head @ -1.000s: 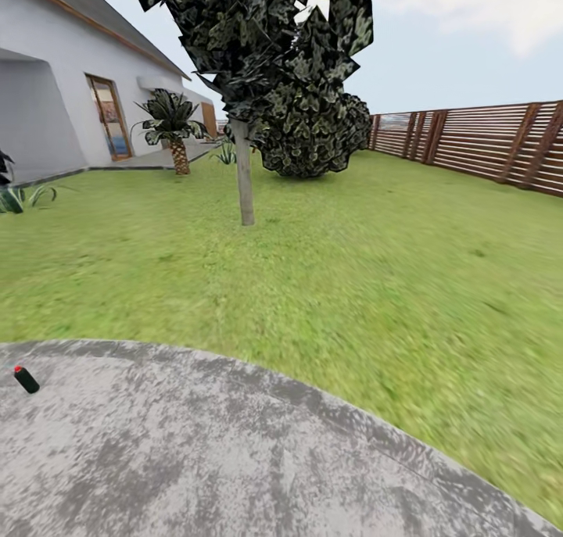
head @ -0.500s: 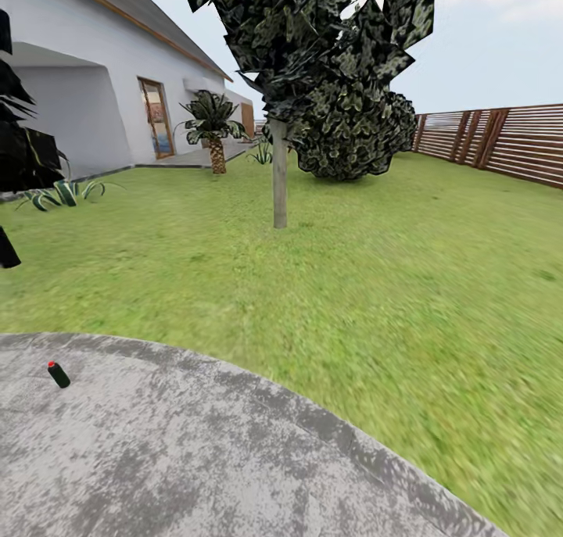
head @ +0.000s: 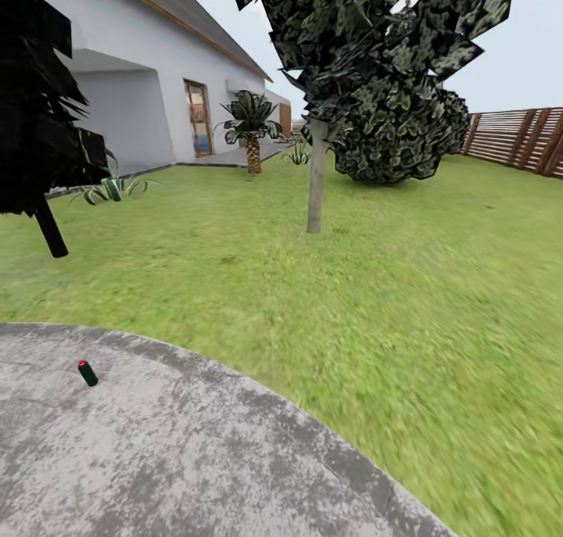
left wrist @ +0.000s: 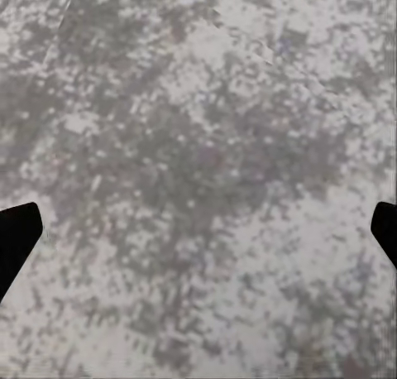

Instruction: Pick up the pesticide atomizer in the garden and spray insectifuge to fully cover both potted plants in the garden.

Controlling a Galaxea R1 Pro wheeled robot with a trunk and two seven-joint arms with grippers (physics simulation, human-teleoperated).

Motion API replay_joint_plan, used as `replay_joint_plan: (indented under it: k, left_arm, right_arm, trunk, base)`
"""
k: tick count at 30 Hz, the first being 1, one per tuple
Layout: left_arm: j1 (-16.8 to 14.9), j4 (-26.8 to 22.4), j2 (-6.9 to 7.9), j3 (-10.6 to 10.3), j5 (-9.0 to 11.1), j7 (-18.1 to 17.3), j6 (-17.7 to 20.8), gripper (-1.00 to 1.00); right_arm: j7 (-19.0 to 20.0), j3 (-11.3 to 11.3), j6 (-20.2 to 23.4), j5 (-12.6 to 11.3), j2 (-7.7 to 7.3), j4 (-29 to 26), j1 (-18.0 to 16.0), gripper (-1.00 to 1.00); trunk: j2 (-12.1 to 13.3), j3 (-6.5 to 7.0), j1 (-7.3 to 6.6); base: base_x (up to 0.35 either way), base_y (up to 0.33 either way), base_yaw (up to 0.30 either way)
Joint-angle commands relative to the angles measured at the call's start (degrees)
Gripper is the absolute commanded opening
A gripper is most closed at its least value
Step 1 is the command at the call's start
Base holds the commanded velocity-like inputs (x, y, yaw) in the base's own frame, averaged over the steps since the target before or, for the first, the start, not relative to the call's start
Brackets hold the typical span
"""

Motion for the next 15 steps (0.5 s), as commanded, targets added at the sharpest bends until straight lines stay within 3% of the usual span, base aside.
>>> replay_joint_plan:
  k: [1,15]
  left_arm:
    - [0.0,0.1,-0.01,0.0,0.2,0.0,-0.2,1.00]
    - [0.0,0.1,-0.01,0.0,0.2,0.0,-0.2,1.00]
  right_arm:
    - [0.0,-0.1,-0.2,0.0,0.00,0.0,0.0,1.00]
    - [0.0,-0.1,-0.2,-0.1,0.00,-0.1,0.0,1.00]
  trunk:
    - [0.0,-0.05,0.02]
    - [0.0,-0.05,0.02]
  base:
    - [0.336,0.000,0.273]
    - [0.336,0.000,0.272]
